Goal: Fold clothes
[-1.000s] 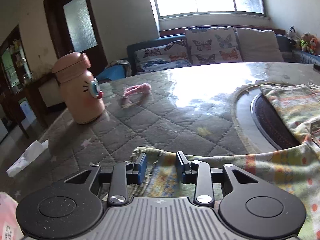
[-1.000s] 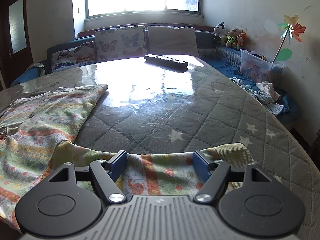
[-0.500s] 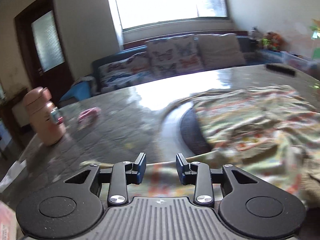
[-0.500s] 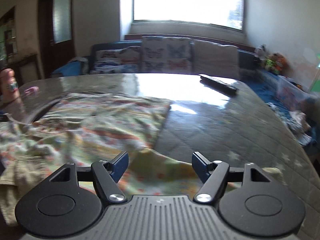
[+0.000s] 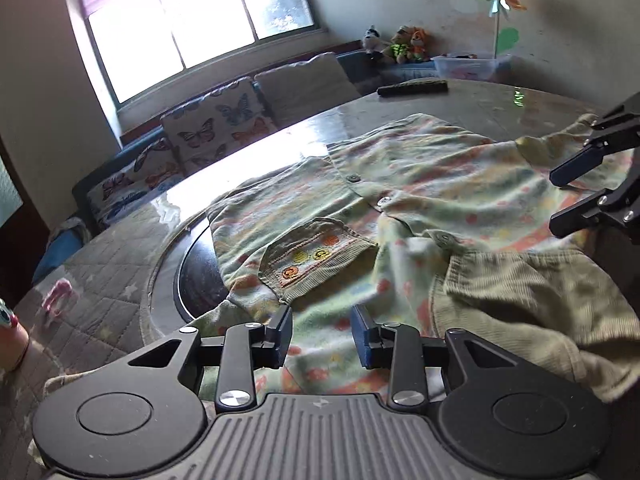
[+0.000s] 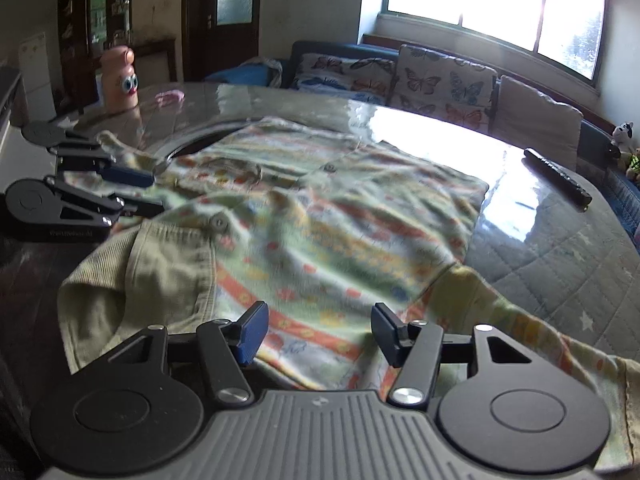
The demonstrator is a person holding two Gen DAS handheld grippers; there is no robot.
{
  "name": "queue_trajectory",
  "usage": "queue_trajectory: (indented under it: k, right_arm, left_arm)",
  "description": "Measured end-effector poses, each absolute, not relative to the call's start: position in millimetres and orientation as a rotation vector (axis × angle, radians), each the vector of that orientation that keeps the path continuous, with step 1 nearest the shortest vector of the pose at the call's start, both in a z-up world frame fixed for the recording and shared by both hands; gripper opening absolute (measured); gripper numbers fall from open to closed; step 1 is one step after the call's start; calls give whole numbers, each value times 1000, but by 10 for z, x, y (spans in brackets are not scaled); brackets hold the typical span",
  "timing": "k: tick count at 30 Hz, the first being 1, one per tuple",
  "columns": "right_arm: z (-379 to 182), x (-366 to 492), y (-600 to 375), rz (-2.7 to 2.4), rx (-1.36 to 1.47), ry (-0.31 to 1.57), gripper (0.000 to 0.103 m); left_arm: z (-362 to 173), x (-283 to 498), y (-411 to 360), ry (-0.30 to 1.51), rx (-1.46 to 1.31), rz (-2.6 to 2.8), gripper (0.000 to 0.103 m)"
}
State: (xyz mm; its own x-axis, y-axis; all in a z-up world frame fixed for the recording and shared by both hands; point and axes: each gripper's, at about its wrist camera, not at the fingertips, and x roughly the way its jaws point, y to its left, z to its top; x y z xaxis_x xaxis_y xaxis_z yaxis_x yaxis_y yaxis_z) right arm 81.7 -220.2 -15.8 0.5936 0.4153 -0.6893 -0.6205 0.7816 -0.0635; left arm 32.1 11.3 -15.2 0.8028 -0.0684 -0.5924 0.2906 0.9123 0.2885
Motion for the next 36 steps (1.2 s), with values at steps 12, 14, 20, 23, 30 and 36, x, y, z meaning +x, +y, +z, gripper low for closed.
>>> queue_trajectory:
  k: [12, 14, 20, 23, 30, 36]
  right_arm:
    - [131, 596, -2024, 726, -277, 662, 50]
    - [125, 572, -1911, 776, -262, 671, 45]
    - [-1, 534, -1581, 863, -266, 690, 35]
    - [-34, 543, -1558, 851, -258, 699, 23]
    - [43, 568, -1720, 808, -193, 704, 5]
    - [251, 648, -1998, 782, -83, 690, 5]
  left_arm:
    - [-115, 166, -15, 574, 401, -272, 36]
    - [-153, 123, -53, 573, 421, -289, 36]
    - [-103, 56, 39, 562, 386, -261, 36]
    - [-25, 62, 111, 552, 344, -240, 36]
    - [77, 178, 140, 545, 270, -233, 36]
    - [30, 389, -22, 571, 235, -283, 35]
